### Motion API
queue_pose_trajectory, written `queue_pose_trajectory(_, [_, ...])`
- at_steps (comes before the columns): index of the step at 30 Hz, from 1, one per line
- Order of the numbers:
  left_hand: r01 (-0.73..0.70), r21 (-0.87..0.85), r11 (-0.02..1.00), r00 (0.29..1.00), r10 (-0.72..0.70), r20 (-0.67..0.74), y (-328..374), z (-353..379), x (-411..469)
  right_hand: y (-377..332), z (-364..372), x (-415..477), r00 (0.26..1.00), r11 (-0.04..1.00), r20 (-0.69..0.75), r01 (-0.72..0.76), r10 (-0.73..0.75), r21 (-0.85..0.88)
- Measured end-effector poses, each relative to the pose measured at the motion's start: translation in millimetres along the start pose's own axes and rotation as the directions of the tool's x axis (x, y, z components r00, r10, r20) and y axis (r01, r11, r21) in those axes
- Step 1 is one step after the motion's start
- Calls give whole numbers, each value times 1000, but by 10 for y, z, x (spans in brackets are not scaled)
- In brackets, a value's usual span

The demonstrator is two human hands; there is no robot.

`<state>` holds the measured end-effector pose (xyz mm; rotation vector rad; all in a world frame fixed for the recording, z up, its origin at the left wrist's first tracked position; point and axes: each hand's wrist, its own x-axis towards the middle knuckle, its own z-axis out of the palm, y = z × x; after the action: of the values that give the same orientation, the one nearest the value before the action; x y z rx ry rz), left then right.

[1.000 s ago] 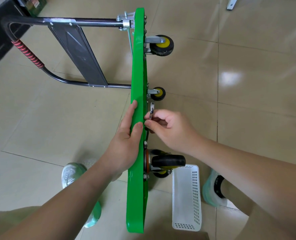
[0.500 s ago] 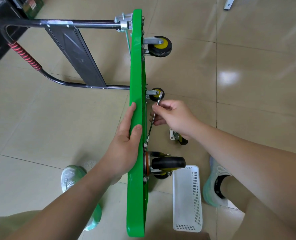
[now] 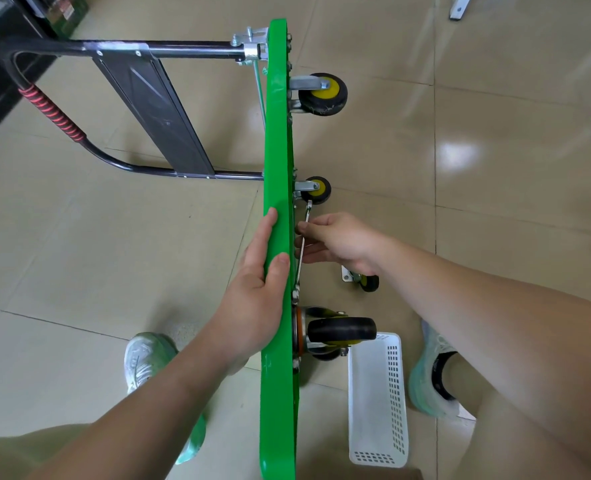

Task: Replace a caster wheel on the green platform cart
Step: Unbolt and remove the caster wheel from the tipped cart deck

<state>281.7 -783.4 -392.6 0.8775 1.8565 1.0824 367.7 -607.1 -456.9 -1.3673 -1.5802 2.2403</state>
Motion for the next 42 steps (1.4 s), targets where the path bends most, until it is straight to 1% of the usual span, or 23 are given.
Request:
queue_pose_trajectory(4, [3, 5, 1000, 1000, -3, 6, -16, -6, 2, 114, 85, 7, 997, 998, -42, -61, 60, -24])
queue_pose_trajectory(13, [6, 3, 1000, 1000, -6, 17, -11, -13, 2, 84, 98, -47, 1000, 1000, -12, 9, -9, 6])
queue_pose_trajectory(17, [-8, -7, 1000, 1000, 8, 14, -10, -11, 2, 7, 115, -169, 994, 993, -1, 113, -113, -30])
queue_pose_trajectory(22, [-20, 3, 1000, 1000, 20, -1, -18, 2, 6, -5, 137, -432, 965, 965, -21, 260, -260, -32])
queue_pose_trajectory(24, [-23, 0, 1000, 1000, 23, -8, -18, 10, 7, -5, 144, -549, 943, 943, -36, 328, -331, -60])
queue_pose_trajectory(27, [-31, -20, 999, 999, 30, -15, -5, 15, 10, -4, 184, -706, 909, 907, -6, 414, -416, -78])
queue_pose_trajectory(29, [-33, -28, 999, 999, 33, -20, -4, 19, 15, 11, 206, -768, 886, 879, 9, 461, -464, -119])
queue_pose_trajectory(32, [-25, -25, 999, 1000, 25, -18, -7, 14, 8, 40, 235, -826, 853, 839, -1, 513, -522, -180])
queue_pose_trajectory(35, [-17, -39, 999, 1000, 17, -13, -10, 6, -3, -3, 204, -865, 822, 811, -35, 553, -569, -193])
queue_pose_trajectory(38, [-10, -35, 999, 1000, 10, -7, 5, 1, -14, -96, 113, -823, 813, 814, -94, 556, -575, -171])
queue_pose_trajectory(42, [-12, -21, 1000, 1000, 12, 6, -5, 4, -10, -156, 23, -673, 874, 891, -171, 446, -454, -85])
